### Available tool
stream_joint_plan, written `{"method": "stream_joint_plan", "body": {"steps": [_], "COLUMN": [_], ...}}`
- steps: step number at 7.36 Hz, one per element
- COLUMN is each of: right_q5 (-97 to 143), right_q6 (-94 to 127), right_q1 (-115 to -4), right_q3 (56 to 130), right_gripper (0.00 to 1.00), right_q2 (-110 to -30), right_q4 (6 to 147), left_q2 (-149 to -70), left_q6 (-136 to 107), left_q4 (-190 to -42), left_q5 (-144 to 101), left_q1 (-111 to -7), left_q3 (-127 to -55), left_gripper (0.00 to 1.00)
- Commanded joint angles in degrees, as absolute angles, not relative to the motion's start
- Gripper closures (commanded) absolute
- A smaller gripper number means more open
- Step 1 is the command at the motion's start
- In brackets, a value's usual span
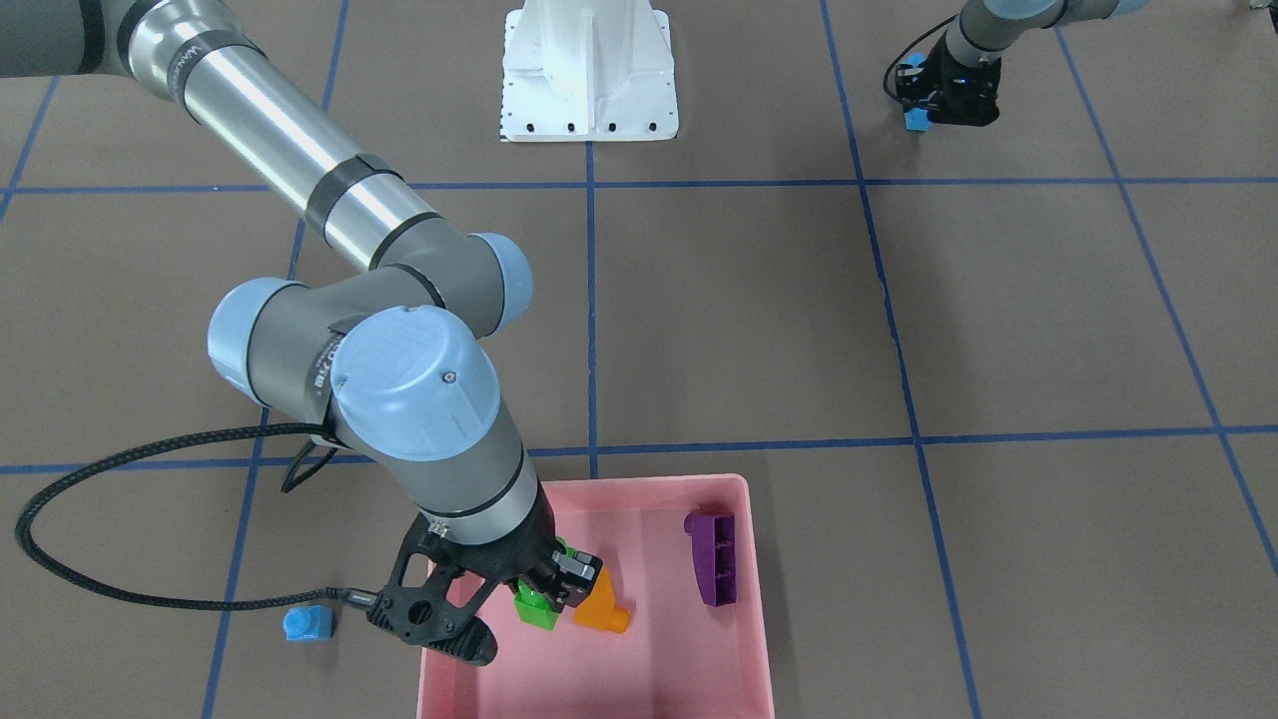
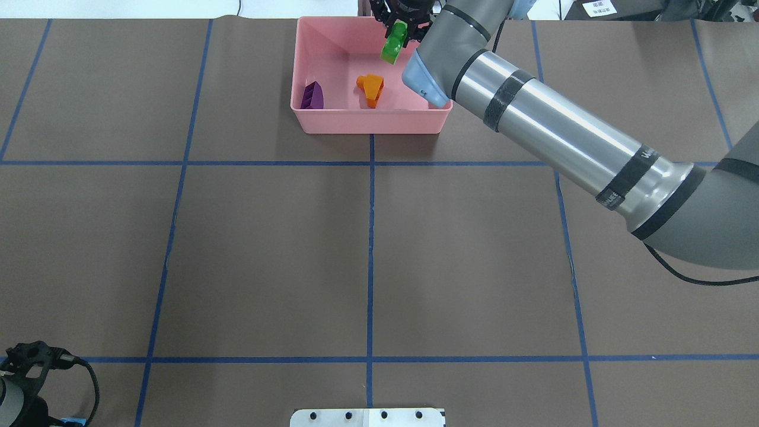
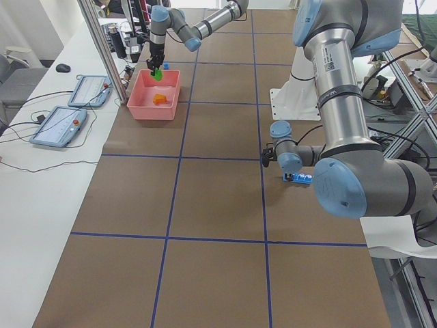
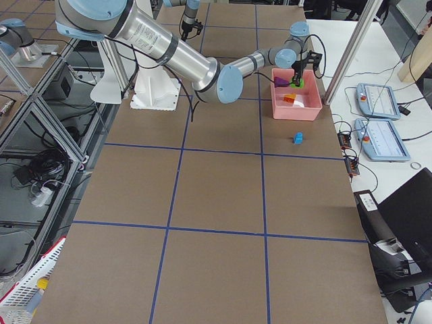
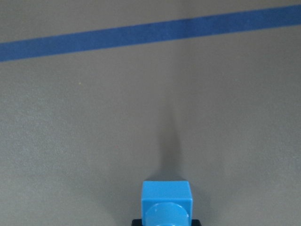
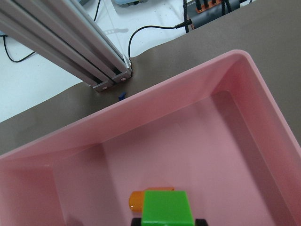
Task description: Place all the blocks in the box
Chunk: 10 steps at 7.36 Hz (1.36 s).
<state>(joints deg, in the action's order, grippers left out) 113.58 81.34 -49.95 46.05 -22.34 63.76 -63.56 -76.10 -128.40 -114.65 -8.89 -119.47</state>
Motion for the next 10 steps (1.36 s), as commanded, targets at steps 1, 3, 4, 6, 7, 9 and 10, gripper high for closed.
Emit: {"method": "stream_joint_plan", "body": {"steps": [1, 3, 4, 6, 7, 9, 10], "right_q5": [115.1, 123.6, 127.3, 128.3, 128.0, 125.7, 121.9], "right_q6": [81.5, 80.0, 77.0, 66.4, 65.4, 65.7, 66.8], "right_q1": [-51.8, -58.4, -61.5, -64.9, -65.1, -64.7, -63.6], "right_q3": [48.1, 49.1, 51.6, 54.8, 54.8, 54.0, 54.0], "right_gripper": [0.00, 0.00, 0.00, 0.00, 0.00, 0.00, 0.00], "right_q2": [-23.0, -26.5, -30.5, -39.6, -41.6, -43.9, -43.9], "right_q4": [63.1, 63.2, 63.3, 63.1, 63.2, 62.8, 62.8], "left_q2": [-61.5, -66.5, -74.4, -105.4, -115.9, -134.2, -141.9], "left_q6": [-76.0, -74.7, -74.6, -74.5, -74.4, -71.4, -70.6], "left_q4": [-128.3, -128.0, -126.7, -106.0, -101.0, -101.4, -102.4], "left_q5": [-121.9, -129.4, -129.5, -135.6, -135.7, -135.5, -135.4], "left_q1": [-13.2, -24.9, -31.8, -45.8, -48.9, -55.0, -57.9], "left_q3": [-126.2, -126.9, -125.6, -115.1, -108.4, -88.6, -77.9], "left_gripper": [1.00, 1.00, 1.00, 1.00, 1.00, 1.00, 1.00]}}
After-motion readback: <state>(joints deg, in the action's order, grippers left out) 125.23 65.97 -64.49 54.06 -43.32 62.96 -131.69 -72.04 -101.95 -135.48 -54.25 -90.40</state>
